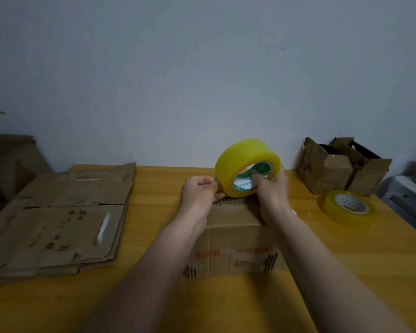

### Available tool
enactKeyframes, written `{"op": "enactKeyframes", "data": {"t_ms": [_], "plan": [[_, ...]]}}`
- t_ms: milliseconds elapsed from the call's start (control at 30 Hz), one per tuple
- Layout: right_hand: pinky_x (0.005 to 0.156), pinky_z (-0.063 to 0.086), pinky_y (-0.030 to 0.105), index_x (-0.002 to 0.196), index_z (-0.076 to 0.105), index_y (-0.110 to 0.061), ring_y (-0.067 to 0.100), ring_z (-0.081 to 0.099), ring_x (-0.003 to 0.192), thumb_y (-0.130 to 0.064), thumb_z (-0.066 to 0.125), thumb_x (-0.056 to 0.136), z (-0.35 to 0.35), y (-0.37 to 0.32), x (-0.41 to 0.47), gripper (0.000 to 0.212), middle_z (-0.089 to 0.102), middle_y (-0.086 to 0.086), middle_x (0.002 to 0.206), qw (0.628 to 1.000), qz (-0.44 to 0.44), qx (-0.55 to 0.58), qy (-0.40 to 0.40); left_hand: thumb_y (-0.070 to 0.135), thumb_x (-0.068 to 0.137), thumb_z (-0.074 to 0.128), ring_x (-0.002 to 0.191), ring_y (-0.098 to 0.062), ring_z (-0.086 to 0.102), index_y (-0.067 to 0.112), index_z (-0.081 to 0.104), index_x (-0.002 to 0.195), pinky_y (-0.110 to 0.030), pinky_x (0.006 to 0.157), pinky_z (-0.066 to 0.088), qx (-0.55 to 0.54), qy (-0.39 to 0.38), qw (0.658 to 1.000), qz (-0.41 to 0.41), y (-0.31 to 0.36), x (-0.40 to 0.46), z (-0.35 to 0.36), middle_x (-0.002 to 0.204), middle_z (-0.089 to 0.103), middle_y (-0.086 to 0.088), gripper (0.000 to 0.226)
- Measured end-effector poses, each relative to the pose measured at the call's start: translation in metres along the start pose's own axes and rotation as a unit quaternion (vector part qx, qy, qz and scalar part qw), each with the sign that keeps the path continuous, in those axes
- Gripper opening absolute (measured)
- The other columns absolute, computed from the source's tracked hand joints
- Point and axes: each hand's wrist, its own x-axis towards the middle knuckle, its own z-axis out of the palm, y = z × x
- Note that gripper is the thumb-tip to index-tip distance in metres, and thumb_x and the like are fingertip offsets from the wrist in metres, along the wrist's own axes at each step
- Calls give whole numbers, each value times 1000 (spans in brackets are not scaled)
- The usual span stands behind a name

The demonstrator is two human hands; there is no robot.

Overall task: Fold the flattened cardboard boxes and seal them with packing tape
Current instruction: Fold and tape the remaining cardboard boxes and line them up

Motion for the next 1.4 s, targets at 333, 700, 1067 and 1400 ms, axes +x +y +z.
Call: {"op": "enactKeyframes", "data": {"t_ms": [333, 700, 1067, 1400], "plan": [[91, 51, 44, 89, 52, -28, 21, 62, 95, -2, 59, 89, 1, 8, 4, 27, 62, -2, 95, 997, 1, 71, 12, -5, 92, 55, 68, -23, 62, -2, 59, 81, -27, 57, 58, -104, -112, 978, -139, 26, -6, -14, 74, 61, -16, 12], [83, 49, 28, 103, 49, -19, 11, 58, 87, -2, 57, 92, -1, 3, -1, 22, 59, -9, 91, 996, -24, 81, 1, -5, 93, 54, 51, -10, 56, 1, 59, 77, -16, 47, 51, -5, -113, 987, -117, 29, -7, -12, 66, 59, -11, 17], [61, 42, 7, 109, 45, -17, 3, 51, 79, -5, 53, 95, 3, -2, -10, 20, 54, -3, 93, 997, -78, -12, 3, -6, 97, 45, 55, -10, 43, 2, 54, 75, -12, 43, 42, -6, -94, 992, -80, 24, -10, -35, 66, 50, -8, 25], [57, 37, -2, 123, 48, -13, -5, 47, 77, 3, 48, 94, -3, -6, -6, 33, 49, -9, 93, 993, -98, -68, 23, -2, 98, 44, 62, -14, 49, 1, 54, 84, -20, 49, 52, -20, -79, 991, -102, 28, -5, -62, 72, 50, -8, 17]]}}
